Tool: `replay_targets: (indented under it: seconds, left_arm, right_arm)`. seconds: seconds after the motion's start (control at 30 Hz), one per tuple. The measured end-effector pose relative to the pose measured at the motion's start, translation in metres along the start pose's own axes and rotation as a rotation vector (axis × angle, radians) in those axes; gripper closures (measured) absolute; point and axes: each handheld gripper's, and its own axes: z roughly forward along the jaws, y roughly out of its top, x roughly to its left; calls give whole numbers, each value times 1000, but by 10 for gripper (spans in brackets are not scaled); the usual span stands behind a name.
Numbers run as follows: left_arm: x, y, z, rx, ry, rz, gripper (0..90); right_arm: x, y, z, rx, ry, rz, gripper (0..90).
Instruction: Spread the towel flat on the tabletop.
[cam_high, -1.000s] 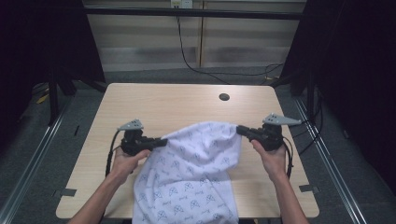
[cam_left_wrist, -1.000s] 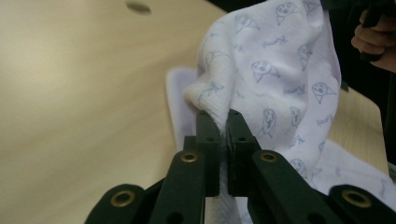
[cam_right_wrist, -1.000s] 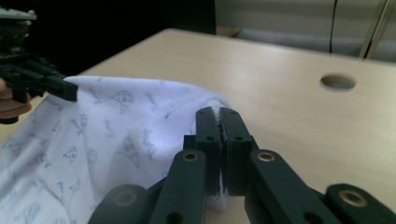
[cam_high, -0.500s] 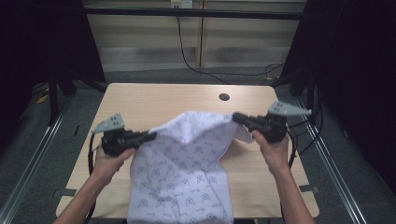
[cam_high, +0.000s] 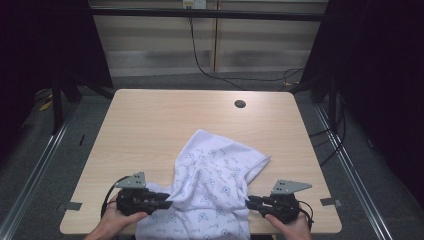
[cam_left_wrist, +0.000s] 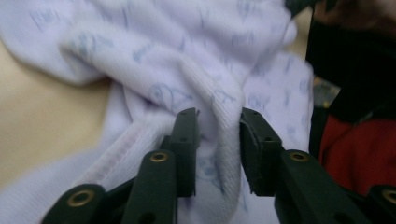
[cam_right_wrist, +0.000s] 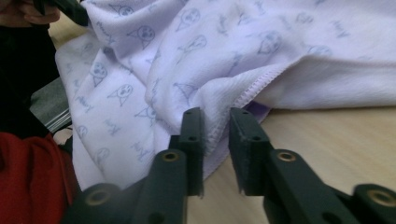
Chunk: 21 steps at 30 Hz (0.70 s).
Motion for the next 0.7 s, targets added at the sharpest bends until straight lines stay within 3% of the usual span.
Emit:
replay_targets:
  seconds: [0.07,0.17,0.2,0.23,0.3,0.4,0.47,0.6,0.7]
  left_arm:
    - [9,11,-2,-47,6,-15,626]
    - [30,34,1,-103,7,-36,627]
    - [37,40,4,-123,6,-55,641]
    - [43,44,7,-129,8,-62,655]
    - [57,51,16,-133,32,-83,664]
    - [71,53,34,-96,96,-103,670]
    - [74,49,46,-39,122,-100,671]
    - [70,37,68,124,154,-49,683]
    - [64,33,64,129,165,-44,708]
  right_arm:
    - [-4,7,-7,-45,-19,11,667]
    - [-13,23,-12,-99,-40,13,636]
    - [-17,29,-11,-113,-67,8,628]
    - [-20,34,-10,-128,-89,14,623]
    - [-27,40,-9,-153,-81,16,628]
    - [-34,46,-1,-153,-66,26,637]
    - [-34,48,10,-126,-55,13,641]
    - [-30,45,31,-59,-26,3,647]
    - [-26,41,44,-3,-23,-19,642]
